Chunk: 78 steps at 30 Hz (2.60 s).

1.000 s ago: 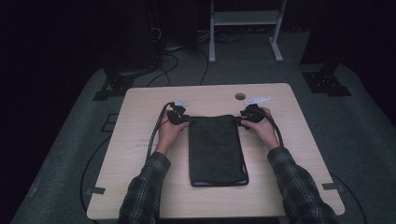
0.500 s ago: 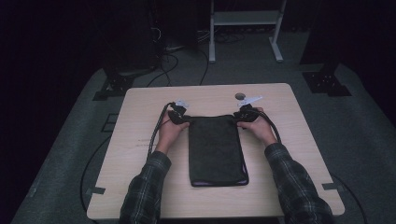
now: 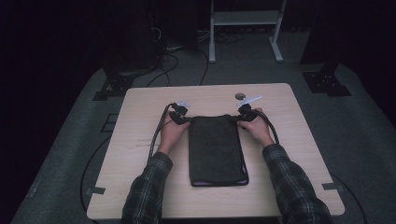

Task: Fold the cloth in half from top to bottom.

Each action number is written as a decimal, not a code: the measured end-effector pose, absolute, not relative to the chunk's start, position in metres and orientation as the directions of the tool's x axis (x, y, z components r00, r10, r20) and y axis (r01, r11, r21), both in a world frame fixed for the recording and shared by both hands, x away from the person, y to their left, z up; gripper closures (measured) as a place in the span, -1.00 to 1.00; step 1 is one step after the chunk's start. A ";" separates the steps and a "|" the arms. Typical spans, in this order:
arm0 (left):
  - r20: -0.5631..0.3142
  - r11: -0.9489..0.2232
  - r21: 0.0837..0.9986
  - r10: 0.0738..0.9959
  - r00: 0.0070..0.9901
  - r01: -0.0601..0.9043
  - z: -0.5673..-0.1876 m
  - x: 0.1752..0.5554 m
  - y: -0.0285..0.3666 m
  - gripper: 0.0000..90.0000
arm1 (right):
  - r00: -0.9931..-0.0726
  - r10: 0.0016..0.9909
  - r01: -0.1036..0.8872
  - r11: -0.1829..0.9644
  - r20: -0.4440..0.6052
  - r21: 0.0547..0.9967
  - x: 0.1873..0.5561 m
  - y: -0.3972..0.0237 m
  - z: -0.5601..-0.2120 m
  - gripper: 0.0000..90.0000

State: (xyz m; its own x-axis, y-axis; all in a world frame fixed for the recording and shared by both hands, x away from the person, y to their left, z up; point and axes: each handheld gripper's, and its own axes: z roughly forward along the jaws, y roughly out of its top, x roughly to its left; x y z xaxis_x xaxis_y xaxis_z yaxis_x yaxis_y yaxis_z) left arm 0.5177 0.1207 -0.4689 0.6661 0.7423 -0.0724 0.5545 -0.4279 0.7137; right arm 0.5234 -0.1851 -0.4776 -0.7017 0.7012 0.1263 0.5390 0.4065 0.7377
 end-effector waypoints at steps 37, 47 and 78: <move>-0.145 -0.326 0.841 0.635 0.759 0.433 -0.426 0.458 0.148 0.87 | -0.770 0.624 0.413 0.332 0.130 0.848 0.468 -0.204 -0.432 0.82; -0.195 -0.329 0.826 0.597 0.778 0.459 -0.432 0.432 0.148 0.86 | -0.793 0.599 0.400 0.369 0.115 0.839 0.439 -0.207 -0.442 0.81; -0.188 -0.433 0.789 0.505 0.842 0.436 -0.439 0.349 0.143 0.86 | -0.852 0.513 0.351 0.416 0.103 0.839 0.345 -0.219 -0.450 0.79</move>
State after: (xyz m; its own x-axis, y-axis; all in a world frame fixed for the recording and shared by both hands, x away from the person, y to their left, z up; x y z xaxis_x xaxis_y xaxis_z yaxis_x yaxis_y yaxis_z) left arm 0.3494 0.1431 -0.4391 0.8420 0.5055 -0.1884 0.4364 -0.4328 0.7888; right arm 0.3452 -0.2190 -0.4500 -0.8524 0.5128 0.1027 0.3513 0.4159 0.8388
